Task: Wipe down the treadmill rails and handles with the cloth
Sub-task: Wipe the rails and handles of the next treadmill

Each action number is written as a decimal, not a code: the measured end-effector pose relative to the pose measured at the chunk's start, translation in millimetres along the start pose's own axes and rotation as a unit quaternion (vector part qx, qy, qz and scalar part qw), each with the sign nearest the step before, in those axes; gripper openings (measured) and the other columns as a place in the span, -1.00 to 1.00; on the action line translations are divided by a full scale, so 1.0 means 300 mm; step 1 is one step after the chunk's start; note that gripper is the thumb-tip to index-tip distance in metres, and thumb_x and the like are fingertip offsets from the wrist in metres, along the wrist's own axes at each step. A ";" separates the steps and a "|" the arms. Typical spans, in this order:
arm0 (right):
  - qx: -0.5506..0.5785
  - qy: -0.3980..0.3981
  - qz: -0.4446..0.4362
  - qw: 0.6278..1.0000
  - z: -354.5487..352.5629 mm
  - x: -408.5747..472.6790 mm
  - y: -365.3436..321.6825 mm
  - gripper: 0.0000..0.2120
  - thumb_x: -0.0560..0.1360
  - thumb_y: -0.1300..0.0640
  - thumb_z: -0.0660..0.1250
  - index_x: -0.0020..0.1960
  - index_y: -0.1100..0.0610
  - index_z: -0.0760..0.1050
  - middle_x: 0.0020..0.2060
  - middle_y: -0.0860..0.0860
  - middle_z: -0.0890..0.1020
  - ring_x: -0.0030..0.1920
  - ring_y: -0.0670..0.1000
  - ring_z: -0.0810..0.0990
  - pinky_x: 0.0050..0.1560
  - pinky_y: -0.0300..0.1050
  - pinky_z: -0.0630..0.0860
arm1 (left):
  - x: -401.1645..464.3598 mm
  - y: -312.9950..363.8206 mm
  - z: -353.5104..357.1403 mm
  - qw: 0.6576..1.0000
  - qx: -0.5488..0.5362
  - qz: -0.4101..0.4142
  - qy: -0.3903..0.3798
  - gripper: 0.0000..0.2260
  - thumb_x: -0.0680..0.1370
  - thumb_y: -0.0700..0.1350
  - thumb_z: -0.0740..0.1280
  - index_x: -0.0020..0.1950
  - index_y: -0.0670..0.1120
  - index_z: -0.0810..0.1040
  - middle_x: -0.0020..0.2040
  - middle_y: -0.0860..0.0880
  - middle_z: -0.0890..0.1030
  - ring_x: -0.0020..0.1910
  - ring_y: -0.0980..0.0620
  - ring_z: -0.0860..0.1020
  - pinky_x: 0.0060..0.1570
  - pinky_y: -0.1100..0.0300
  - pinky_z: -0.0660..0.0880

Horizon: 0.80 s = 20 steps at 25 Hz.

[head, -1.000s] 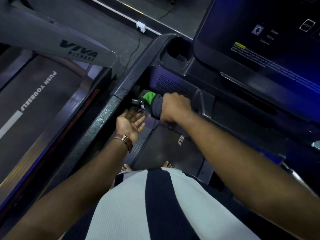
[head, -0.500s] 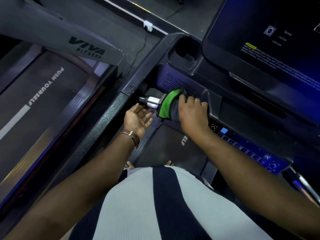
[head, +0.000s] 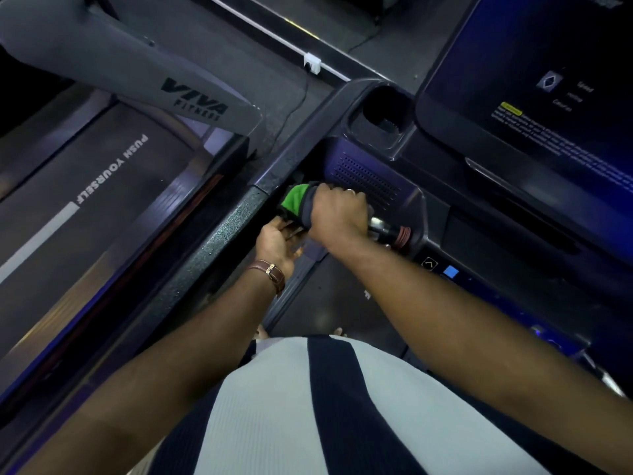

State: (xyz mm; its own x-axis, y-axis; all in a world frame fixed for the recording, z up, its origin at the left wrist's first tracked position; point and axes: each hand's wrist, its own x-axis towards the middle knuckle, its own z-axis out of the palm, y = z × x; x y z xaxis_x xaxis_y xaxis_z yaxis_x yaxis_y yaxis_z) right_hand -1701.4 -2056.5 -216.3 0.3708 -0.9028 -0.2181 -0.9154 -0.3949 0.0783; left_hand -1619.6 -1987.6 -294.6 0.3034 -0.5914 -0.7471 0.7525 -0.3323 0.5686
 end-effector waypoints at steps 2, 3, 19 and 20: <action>-0.005 -0.018 -0.023 1.000 -0.001 0.005 -0.027 -0.62 0.31 0.03 0.44 0.11 0.07 0.57 0.03 0.02 0.68 0.06 0.09 0.66 0.01 -0.06 0.50 | -0.003 -0.014 -0.006 1.000 -0.006 -0.002 0.005 -0.76 0.59 0.08 0.15 -0.05 -0.02 0.53 -0.05 -0.04 0.59 -0.17 0.00 0.54 -0.13 0.11 0.42; -0.004 -0.057 -0.040 0.998 -0.016 0.017 -0.027 -0.59 0.26 0.03 0.46 0.09 0.09 0.59 0.02 0.03 0.68 0.04 0.10 0.67 -0.02 -0.08 0.52 | -0.011 -0.014 -0.011 1.000 -0.005 -0.002 0.003 -0.74 0.60 0.10 0.14 -0.03 -0.02 0.53 -0.03 -0.03 0.60 -0.16 0.01 0.55 -0.12 0.11 0.42; 0.109 -0.149 -0.054 0.981 -0.061 0.106 -0.076 -0.53 0.23 -0.10 0.44 0.06 0.13 0.62 0.03 0.10 0.67 -0.01 0.17 0.66 -0.02 -0.06 0.55 | -0.128 -0.022 -0.139 1.000 -0.006 0.024 0.019 -0.63 0.64 0.10 0.06 0.21 0.02 0.59 0.09 0.03 0.62 -0.05 0.04 0.56 -0.07 0.12 0.40; 0.066 -0.081 -0.078 0.991 -0.034 0.062 -0.088 -0.58 0.28 -0.08 0.38 0.05 0.12 0.60 0.02 0.09 0.67 0.02 0.18 0.65 0.01 -0.02 0.52 | -0.129 -0.021 -0.135 0.999 -0.010 0.025 0.017 -0.63 0.64 0.10 0.06 0.21 0.01 0.59 0.10 0.03 0.62 -0.02 0.04 0.56 -0.05 0.11 0.40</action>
State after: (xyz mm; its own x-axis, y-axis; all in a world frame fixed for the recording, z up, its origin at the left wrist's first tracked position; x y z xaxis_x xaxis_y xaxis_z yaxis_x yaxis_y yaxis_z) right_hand -1668.6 -2064.7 -212.6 0.4885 -0.7895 -0.3717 -0.8659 -0.4912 -0.0945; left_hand -1612.4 -1932.7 -283.3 0.3614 -0.5813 -0.7290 0.7465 -0.2881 0.5998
